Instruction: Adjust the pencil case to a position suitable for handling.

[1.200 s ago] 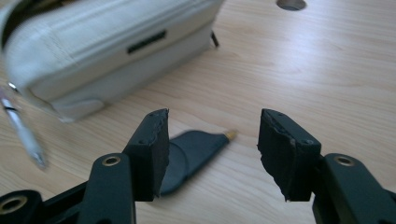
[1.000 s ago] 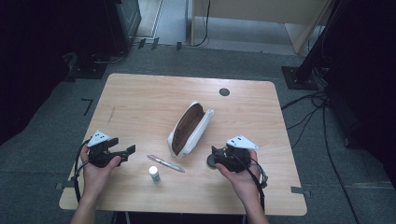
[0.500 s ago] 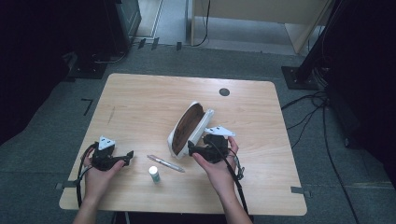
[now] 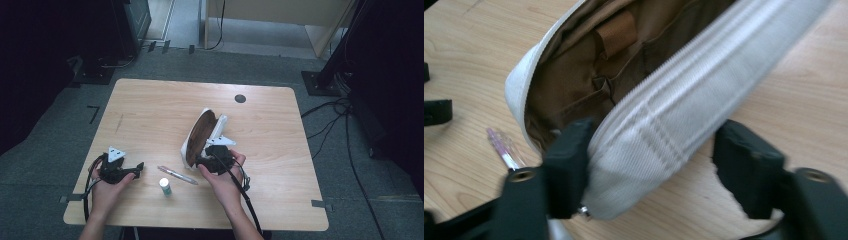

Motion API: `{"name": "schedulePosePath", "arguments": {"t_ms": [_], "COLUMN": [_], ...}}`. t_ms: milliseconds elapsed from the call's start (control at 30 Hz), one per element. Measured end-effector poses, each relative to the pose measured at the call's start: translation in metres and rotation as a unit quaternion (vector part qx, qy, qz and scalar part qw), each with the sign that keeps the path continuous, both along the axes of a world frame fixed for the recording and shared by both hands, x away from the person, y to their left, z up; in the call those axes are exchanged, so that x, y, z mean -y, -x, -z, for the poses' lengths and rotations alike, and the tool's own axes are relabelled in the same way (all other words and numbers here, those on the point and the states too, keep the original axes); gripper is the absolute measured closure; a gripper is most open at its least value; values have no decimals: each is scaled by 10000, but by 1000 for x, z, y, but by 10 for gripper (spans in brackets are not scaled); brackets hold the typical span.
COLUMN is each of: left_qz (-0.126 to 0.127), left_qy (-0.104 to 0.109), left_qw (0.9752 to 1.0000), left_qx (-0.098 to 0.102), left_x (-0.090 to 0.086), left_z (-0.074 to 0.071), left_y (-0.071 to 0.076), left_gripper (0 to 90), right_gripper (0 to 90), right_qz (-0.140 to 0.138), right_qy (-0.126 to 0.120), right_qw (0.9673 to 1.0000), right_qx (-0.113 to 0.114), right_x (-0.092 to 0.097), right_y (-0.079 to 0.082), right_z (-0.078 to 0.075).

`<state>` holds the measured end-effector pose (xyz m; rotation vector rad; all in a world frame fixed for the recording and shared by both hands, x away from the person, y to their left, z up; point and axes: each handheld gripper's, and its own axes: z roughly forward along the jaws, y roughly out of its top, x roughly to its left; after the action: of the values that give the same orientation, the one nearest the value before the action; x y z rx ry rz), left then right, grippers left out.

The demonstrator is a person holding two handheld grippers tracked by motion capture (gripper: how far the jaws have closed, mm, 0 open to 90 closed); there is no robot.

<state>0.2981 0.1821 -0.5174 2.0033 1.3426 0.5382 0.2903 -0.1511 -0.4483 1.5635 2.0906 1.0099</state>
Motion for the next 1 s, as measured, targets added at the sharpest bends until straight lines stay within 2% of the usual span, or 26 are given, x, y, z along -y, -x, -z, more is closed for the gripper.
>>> {"name": "schedulePosePath", "arguments": {"t_ms": [33,67,100,200,267,433,500,567,633,767,867,900,1000], "left_qz": [0,-2,-4,-6,-6,-9,-10,-9,-16,-4,0,-1,-4], "left_qy": [0,-17,-21,-26,-26,-31,-35,-41,-45,-118,-133,-154,-157], "left_qw": [10000,10000,10000,10000,10000,10000,10000,10000,10000,9999,9999,9999,9999], "left_qx": [0,2,2,1,-2,3,2,4,9,15,13,13,12], "left_x": [0,0,1,1,1,1,1,1,2,3,3,3,3], "left_z": [0,0,0,0,0,0,0,0,0,0,0,0,0], "left_y": [0,0,0,0,0,0,0,0,0,0,0,0,0], "left_gripper": [139,140,140,139,140,140,140,140,139,140,140,140,140], "right_gripper": [393,460,490,531,589,638,671,676,688,695,717,734,737], "right_qz": [0,-57,-90,-159,-239,-441,-625,-730,-835,-999,-927,-753,-645], "right_qy": [0,38,40,46,26,117,305,343,514,555,611,587,564], "right_qw": [10000,10000,9999,9998,9997,9989,9974,9964,9947,9930,9932,9947,9954], "right_qx": [0,45,57,77,75,125,205,245,303,298,356,385,432], "right_x": [0,5,7,13,20,28,31,32,34,38,39,40,39], "right_y": [0,-1,-2,-5,-10,-18,-23,-26,-29,-35,-36,-35,-34], "right_z": [0,-1,-2,-2,-2,-2,-3,-3,-3,-4,-4,-4,-4]}}
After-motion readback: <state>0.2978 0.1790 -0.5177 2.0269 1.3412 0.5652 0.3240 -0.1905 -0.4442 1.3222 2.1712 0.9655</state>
